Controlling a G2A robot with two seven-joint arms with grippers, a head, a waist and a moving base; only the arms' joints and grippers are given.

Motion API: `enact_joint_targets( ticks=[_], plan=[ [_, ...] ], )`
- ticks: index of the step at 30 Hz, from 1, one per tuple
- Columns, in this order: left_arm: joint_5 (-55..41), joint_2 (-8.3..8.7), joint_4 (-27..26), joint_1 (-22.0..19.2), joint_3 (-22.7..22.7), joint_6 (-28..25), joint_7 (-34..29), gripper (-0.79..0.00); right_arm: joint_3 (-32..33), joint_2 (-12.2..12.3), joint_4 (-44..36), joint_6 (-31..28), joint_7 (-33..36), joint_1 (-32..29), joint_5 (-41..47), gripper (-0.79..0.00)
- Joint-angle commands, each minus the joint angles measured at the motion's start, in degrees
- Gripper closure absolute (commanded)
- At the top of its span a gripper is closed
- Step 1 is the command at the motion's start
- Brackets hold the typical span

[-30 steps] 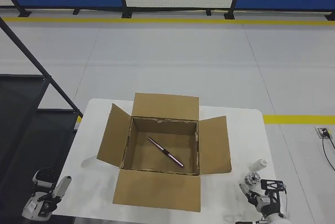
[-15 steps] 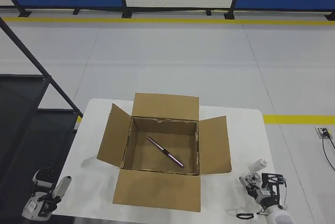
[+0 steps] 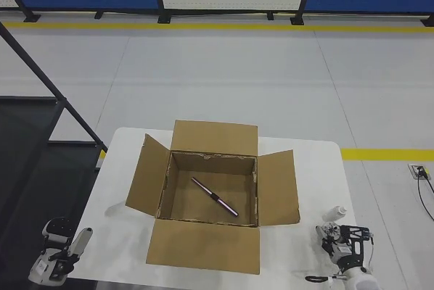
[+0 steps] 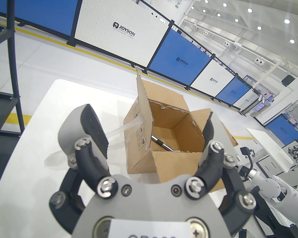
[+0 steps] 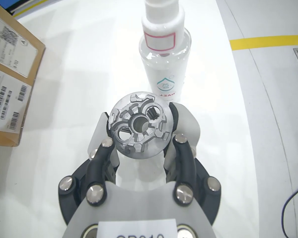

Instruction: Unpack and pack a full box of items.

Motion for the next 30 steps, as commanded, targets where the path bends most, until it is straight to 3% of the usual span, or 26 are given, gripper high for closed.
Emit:
enact_joint_targets(
  ticks=[1, 6, 11, 16, 23, 30],
  plan=[
    [0.0, 0.0, 0.0, 0.0, 0.0, 0.0, 0.0, -0.785, 0.1, 0.0, -2.5, -0.6, -2.2, -1.9, -0.5, 0.0],
    [0.0, 0.0, 0.0, 0.0, 0.0, 0.0, 0.0, -0.785, -0.1, 0.0, -10.6, 0.9, -5.5, -7.0, -2.6, 0.0],
    [0.0, 0.0, 0.0, 0.0, 0.0, 0.0, 0.0, -0.785, -1.5, -0.3, -21.5, 7.6, -4.6, -11.4, -6.9, 0.0],
    [0.0, 0.0, 0.0, 0.0, 0.0, 0.0, 0.0, -0.785, -5.7, -0.7, -30.6, 14.0, -1.0, -11.0, -12.4, 0.0],
    [0.0, 0.0, 0.0, 0.0, 0.0, 0.0, 0.0, -0.785, -12.7, -0.8, -33.6, 11.7, 5.4, -1.4, -18.6, 0.0],
    [0.0, 0.0, 0.0, 0.0, 0.0, 0.0, 0.0, -0.785, -23.4, -1.6, -22.7, 4.4, 18.6, 18.9, -19.0, 0.0]
  ],
)
